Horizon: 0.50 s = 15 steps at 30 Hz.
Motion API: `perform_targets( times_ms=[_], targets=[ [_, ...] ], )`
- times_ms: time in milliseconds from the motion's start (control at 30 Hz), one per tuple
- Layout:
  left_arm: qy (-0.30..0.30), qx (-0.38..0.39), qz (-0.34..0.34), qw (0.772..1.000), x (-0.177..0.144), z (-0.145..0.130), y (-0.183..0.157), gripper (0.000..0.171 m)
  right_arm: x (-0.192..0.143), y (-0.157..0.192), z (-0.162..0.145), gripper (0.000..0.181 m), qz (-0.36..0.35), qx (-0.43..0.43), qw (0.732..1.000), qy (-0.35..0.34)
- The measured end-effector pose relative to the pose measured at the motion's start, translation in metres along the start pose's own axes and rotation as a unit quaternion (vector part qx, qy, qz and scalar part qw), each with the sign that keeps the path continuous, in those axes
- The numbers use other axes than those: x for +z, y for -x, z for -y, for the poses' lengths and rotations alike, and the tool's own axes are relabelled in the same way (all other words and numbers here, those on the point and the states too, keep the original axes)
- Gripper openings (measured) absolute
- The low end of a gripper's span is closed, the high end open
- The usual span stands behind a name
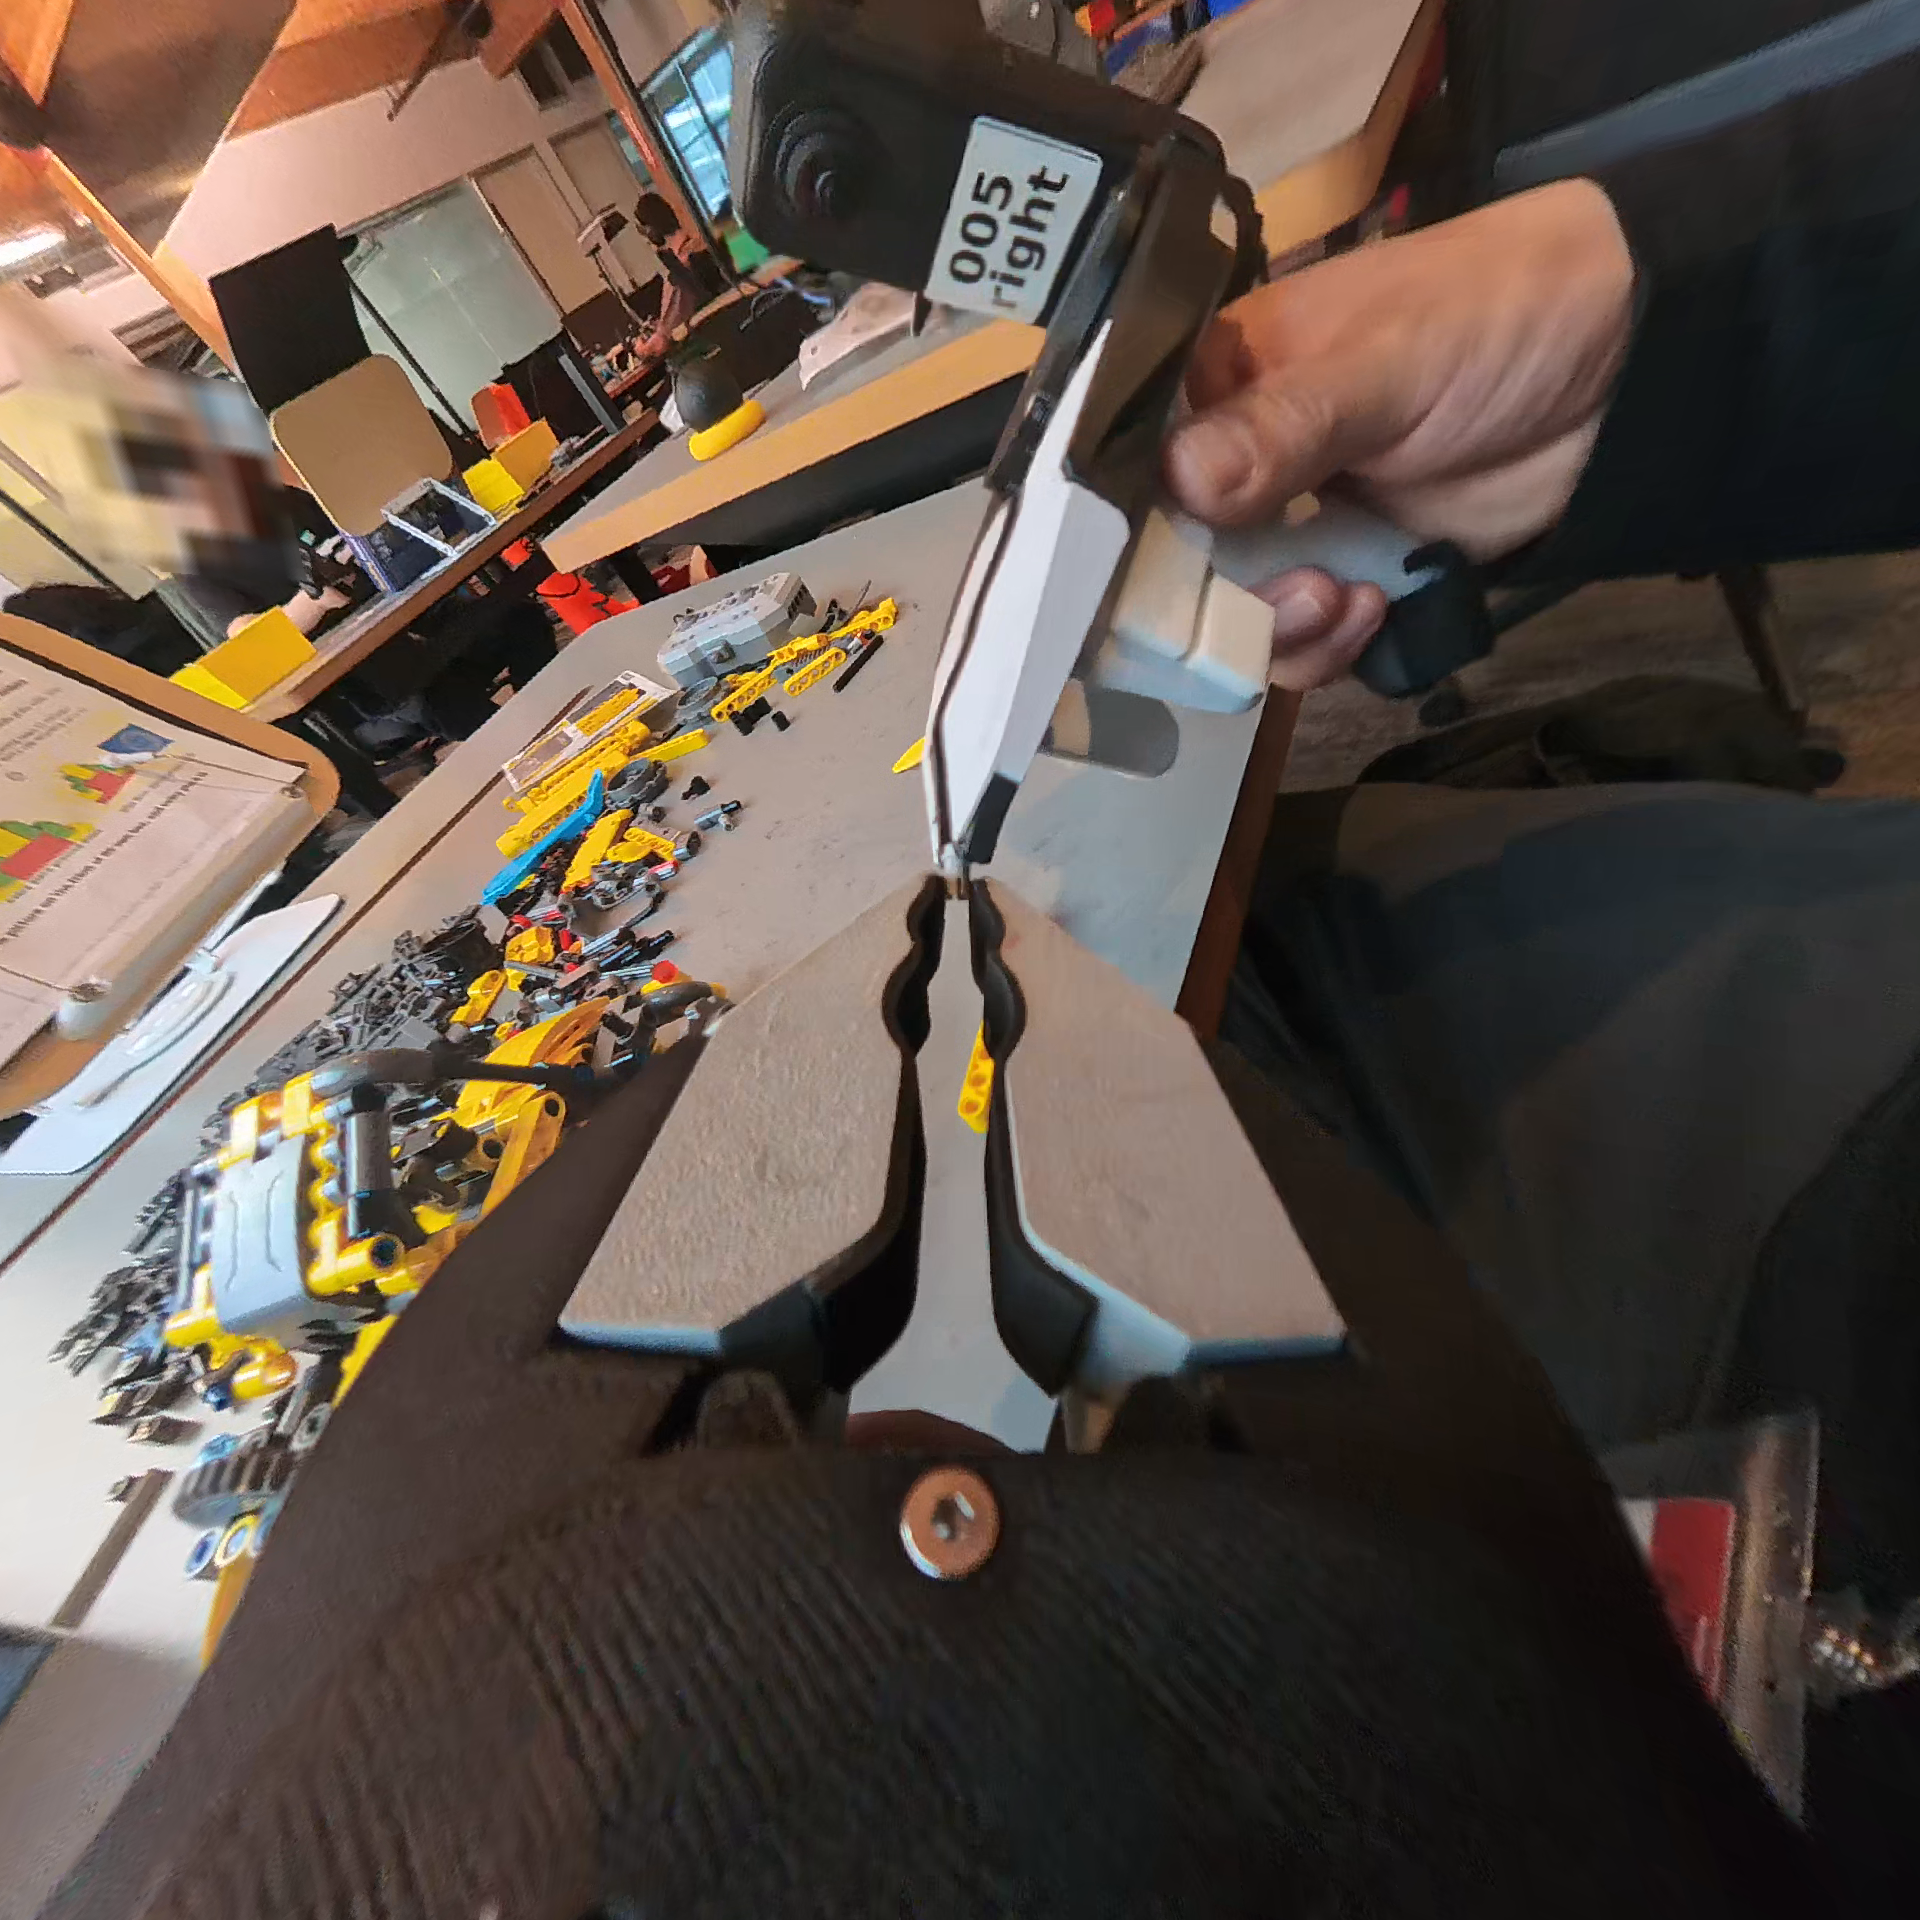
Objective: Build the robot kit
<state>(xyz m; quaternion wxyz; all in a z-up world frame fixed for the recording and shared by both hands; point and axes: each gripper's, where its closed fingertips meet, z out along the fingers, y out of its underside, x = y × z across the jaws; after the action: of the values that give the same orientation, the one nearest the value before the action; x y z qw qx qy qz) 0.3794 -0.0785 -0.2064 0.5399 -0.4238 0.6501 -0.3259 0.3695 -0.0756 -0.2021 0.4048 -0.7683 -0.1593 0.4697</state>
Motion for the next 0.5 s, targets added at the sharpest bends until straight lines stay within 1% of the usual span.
perform_targets(
  times_ms=[100, 233, 367, 500],
  targets=[
    [-0.016, -0.031, -0.015, 0.999, -0.0006, 0.0022, -0.0008, 0.001, -0.001, 0.0019, 0.0007, 0.005, -0.017, -0.039, 0.999, 0.008],
    [-0.021, -0.041, -0.015, 0.999, -0.0004, 0.0013, -0.0015, 0.001, -0.0004, 0.0012, -0.0001, 0.005, -0.031, -0.052, 0.998, 0.021],
    [-0.036, -0.107, -0.028, 0.993, 0.0005, 0.0022, -0.0018, 0.002, -0.0012, 0.0011, 0.0008, 0.004, -0.048, -0.074, 0.996, 0.024],
    [-0.026, -0.138, -0.034, 0.989, 0.0042, -0.0022, -0.0042, 0.002, -0.0016, -0.0032, -0.0035, 0.004, -0.078, -0.089, 0.992, 0.046]
  ],
)
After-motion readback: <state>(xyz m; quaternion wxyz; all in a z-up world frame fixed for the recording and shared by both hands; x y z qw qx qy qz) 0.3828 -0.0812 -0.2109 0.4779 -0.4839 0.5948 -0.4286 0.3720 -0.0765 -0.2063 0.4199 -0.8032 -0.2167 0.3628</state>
